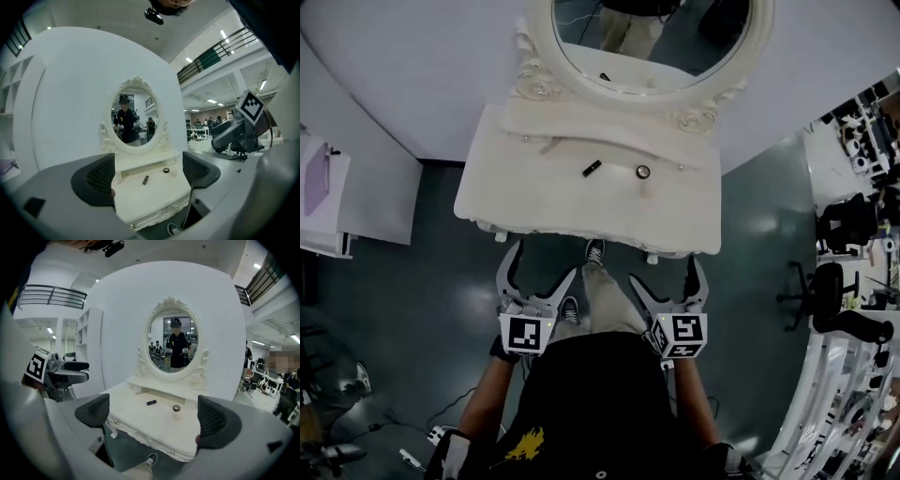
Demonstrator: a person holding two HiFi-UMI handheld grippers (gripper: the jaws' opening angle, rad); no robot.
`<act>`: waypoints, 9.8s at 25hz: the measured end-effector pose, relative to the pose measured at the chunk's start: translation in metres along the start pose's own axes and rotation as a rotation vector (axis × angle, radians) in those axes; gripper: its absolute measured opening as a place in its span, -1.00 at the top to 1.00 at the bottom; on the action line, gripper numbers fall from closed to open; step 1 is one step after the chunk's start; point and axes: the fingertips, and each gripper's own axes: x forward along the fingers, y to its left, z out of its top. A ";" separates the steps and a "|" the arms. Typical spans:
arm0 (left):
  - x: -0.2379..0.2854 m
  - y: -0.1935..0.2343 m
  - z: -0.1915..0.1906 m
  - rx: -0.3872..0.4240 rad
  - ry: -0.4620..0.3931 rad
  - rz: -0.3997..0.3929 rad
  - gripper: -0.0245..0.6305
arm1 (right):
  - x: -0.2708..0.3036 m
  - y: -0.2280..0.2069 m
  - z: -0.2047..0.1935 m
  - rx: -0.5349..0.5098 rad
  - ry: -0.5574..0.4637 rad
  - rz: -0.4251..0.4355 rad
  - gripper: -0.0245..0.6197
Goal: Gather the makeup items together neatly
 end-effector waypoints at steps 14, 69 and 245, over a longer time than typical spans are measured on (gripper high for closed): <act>0.110 0.077 -0.064 -0.079 0.317 0.155 -0.47 | 0.172 -0.114 -0.041 0.001 0.166 0.123 -0.83; 0.239 0.132 -0.016 -0.174 0.121 0.098 -0.04 | 0.446 -0.105 -0.031 0.057 0.251 0.057 0.39; 0.367 0.055 -0.293 -0.131 0.249 -0.163 0.16 | 0.431 -0.181 -0.167 0.257 0.397 -0.333 0.20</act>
